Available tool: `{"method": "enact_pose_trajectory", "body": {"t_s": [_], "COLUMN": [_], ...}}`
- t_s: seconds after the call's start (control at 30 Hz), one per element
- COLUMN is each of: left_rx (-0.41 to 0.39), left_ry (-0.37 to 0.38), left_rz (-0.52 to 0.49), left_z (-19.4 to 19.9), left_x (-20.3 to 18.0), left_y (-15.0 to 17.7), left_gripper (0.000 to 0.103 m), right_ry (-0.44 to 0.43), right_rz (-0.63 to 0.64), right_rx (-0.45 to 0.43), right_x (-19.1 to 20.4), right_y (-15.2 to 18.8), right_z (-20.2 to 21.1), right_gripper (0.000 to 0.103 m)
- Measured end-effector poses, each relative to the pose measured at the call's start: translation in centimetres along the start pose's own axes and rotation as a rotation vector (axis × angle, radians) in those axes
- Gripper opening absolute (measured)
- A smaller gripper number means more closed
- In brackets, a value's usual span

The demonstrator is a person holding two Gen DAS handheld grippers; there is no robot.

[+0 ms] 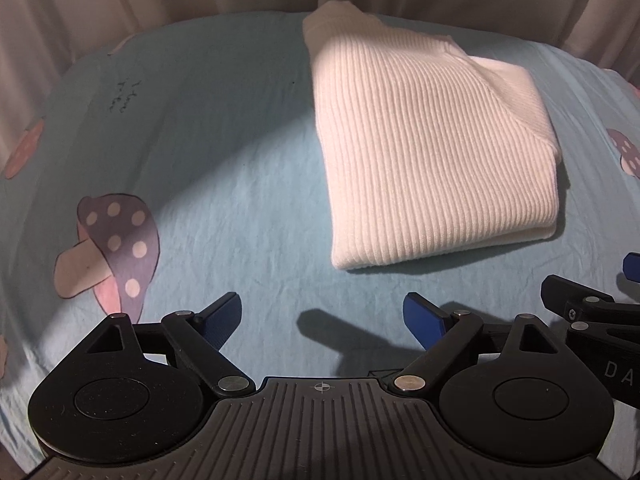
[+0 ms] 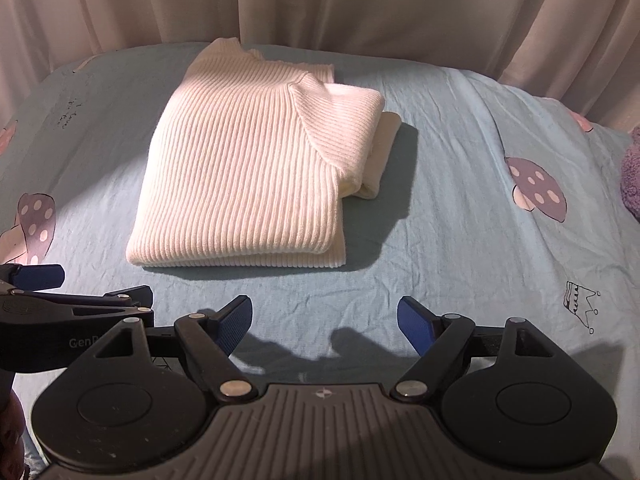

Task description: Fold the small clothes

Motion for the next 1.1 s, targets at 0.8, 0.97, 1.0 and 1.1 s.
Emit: {"method": "enact_pose_trajectory", "body": {"t_s": [0.8,0.97,1.0,1.1], "left_rx": [0.007,0.007,0.008,0.007], "left_ry": [0.027,0.031,0.032,0.030], "left_rz": [0.005,0.007,0.006,0.002], "left_z": [0.75,0.81,0.80,0.90], "left_x": [-0.11,-0.14,-0.14,-0.27], "left_y": [0.21,0.19,0.19,0.21], "left_gripper": [0.092,0.092,0.092,0.092], "right_ry": [0.010,0.008,0.008,0.007], "right_rz": [-0.021,-0.022,-0.023,-0.027], "right_rx": [0.004,0.002,0.003,0.004], "right_x": [-0.24,-0.28,-0.31,-0.37], "right_y": [0.43,0.44,0.45,0.41], "right_z": [0.41,0.48,0.48,0.47], "right_gripper": [0.080,0.080,0.080,0.080]}}
Point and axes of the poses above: each gripper's, at about its wrist camera, not at the fingertips, and z roughly against the way its jaws point, x to its left, y to its underside, the point moved 6 cm from there along -z, roughly the way its jaws point, and after that the axes turned 7 degrees about z, right-handed, at the moved point
